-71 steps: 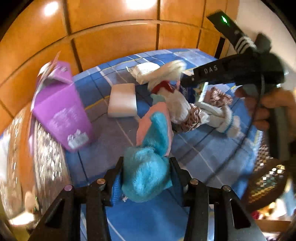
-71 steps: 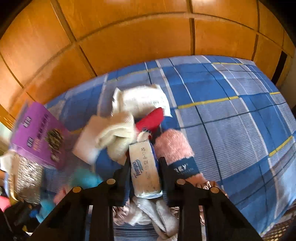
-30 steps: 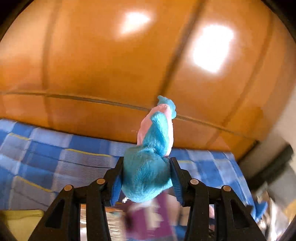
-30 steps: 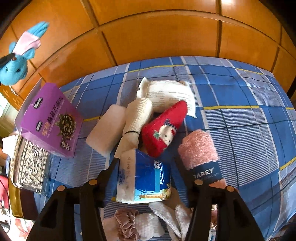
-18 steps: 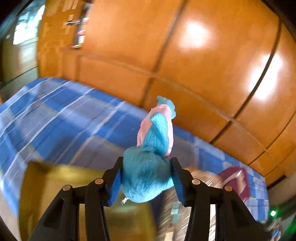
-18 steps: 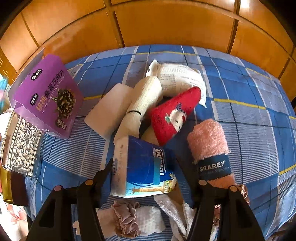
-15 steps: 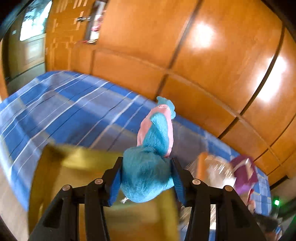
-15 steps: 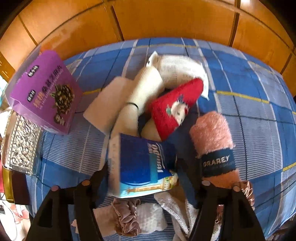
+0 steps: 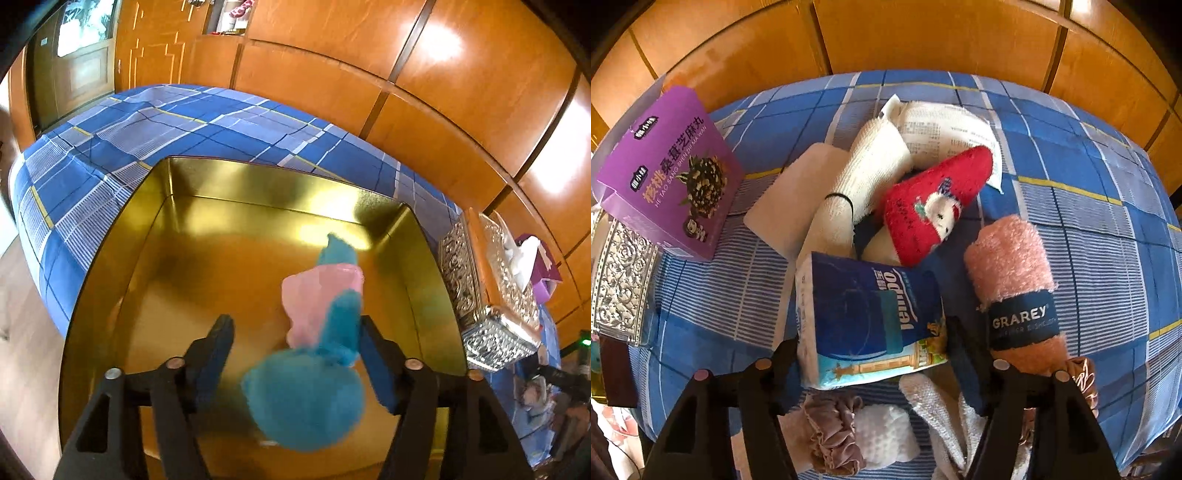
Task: Organize soft objects
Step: 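Carry the blue plush toy into the gold tray and open the left gripper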
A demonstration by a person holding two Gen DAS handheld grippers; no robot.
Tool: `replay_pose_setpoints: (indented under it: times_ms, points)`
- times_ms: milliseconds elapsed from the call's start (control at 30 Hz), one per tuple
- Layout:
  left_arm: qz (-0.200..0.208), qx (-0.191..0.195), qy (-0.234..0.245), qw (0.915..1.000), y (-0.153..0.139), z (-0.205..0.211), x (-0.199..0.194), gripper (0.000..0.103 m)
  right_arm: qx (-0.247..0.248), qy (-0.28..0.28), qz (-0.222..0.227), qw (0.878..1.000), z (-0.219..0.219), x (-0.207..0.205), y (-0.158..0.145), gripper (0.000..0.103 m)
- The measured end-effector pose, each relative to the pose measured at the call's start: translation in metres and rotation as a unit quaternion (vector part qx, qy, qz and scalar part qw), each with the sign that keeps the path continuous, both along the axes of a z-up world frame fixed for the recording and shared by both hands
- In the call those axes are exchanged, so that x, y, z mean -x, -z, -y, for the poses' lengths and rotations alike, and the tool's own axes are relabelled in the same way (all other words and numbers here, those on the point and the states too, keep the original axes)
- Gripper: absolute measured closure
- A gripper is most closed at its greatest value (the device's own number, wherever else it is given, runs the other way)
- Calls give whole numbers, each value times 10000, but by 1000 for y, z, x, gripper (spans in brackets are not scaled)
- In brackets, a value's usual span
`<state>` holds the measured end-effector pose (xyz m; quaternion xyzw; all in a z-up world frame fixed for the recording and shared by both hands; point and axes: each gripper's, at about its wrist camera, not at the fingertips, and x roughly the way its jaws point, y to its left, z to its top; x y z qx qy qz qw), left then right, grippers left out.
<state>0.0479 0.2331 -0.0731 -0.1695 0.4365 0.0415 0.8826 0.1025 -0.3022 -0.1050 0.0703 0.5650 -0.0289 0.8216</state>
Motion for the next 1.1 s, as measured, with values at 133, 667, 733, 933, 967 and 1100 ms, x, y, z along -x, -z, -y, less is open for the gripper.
replay_pose_setpoints:
  times_ms: [133, 667, 733, 933, 967, 1100]
  points:
    - [116, -156, -23, 9998, -2, 1, 11, 26, 55, 15, 85, 9999, 1, 2, -4, 39]
    - [350, -707, 178, 9967, -24, 11, 37, 13, -1064, 83, 576, 9926, -9, 27, -47, 39]
    - [342, -772, 149, 9963, -24, 10, 37, 13, -1024, 172, 689, 9922, -10, 19, -57, 39]
    - [472, -901, 213, 9946, -33, 13, 39, 12, -750, 325, 1067, 9909, -26, -31, -96, 39]
    - [512, -945, 242, 9939, -35, 14, 40, 12, -678, 328, 1113, 9909, -32, -41, -102, 39]
    - [617, -1106, 325, 9914, -39, 21, 42, 12, -581, 116, 1312, 9896, -67, -81, -129, 39]
